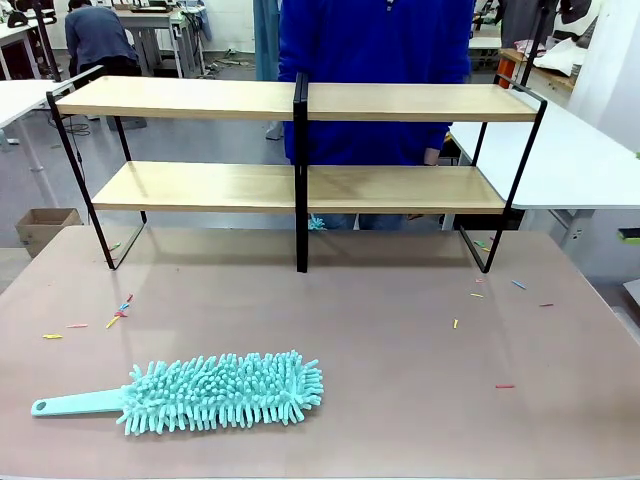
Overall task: Clean the shelves.
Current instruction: Place the Duster on the table.
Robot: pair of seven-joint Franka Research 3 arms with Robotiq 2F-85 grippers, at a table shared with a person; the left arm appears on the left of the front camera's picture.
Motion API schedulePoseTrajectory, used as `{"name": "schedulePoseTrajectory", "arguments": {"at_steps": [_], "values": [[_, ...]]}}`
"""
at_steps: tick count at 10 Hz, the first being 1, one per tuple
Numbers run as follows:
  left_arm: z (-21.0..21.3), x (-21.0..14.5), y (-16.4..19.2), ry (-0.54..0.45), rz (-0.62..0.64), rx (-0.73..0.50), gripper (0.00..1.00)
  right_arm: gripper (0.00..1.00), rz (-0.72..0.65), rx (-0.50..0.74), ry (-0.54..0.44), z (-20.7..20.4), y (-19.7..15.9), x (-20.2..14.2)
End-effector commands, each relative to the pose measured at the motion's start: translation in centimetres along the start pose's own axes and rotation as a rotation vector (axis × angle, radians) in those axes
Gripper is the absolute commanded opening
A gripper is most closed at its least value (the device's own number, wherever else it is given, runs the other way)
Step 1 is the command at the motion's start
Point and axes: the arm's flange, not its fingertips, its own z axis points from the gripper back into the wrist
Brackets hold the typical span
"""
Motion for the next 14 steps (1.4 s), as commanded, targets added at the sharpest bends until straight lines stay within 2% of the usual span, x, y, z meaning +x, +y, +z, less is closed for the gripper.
{"name": "schedulePoseTrajectory", "arguments": {"at_steps": [1, 2, 3, 14], "values": [[3.0, -0.7, -0.2, -0.191, -0.004, 0.004, 1.00, 1.00, 0.040, 0.042, -0.045, 2.4, -0.4, 0.0], [3.3, -0.7, -0.1, -0.217, -0.008, 0.038, 1.00, 1.00, 0.005, 0.002, -0.125, 3.7, -0.7, -0.4], [3.3, -1.1, -0.2, -0.110, 0.001, 0.014, 1.00, 1.00, 0.007, 0.014, -0.023, 1.2, -0.3, -0.1], [3.3, -1.1, -0.2, -0.110, 0.001, 0.014, 1.00, 1.00, 0.007, 0.014, -0.023, 1.2, -0.3, -0.1]]}}
